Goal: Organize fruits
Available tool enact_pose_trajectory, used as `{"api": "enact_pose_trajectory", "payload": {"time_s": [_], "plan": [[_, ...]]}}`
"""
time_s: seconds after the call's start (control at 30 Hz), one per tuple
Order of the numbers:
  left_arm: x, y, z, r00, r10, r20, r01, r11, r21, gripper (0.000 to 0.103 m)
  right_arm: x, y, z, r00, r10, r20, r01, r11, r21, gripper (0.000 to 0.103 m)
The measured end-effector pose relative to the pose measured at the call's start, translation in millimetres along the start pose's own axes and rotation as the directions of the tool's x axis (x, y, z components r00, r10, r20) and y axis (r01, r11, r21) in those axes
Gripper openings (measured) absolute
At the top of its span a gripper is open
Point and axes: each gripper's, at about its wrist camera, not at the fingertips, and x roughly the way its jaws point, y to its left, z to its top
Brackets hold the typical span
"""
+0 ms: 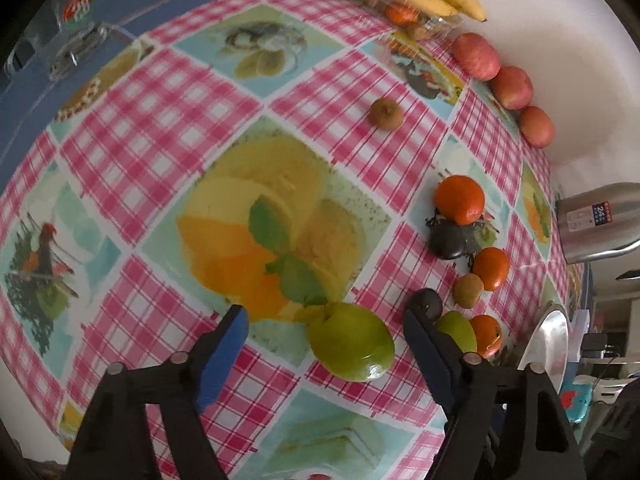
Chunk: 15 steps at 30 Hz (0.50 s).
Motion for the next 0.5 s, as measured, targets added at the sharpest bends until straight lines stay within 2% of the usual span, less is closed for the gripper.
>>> {"api": "enact_pose_trajectory", "payload": {"time_s": [0.13,0.17,0.33,0.5], "plan": [[1,-1,-2,1.000,-0.007,-0.009,0.007,1.000,-0.002,0.069,6,-2,0,1.000,0.004,-0.009,-0.003,1.000,0.004,0.052],[0,-1,-3,1.000,-0.019,-0.012,0.019,1.000,-0.005,0.064,7,-3,0,1.000,0.002,-0.010,-0.002,1.000,0.007,0.052],[1,-2,-4,0.998,-0.062,-0.028,0.061,0.998,-0.026,0.055,7,-5,0,1.000,-0.006,-0.004,0.006,1.000,0.015,0.050],[1,-1,-3,0.997,-0.074,-0.032,0.072,0.996,-0.044,0.054,12,-6,-1,1.000,-0.006,-0.018,0.007,1.000,0.026,0.048]]}}
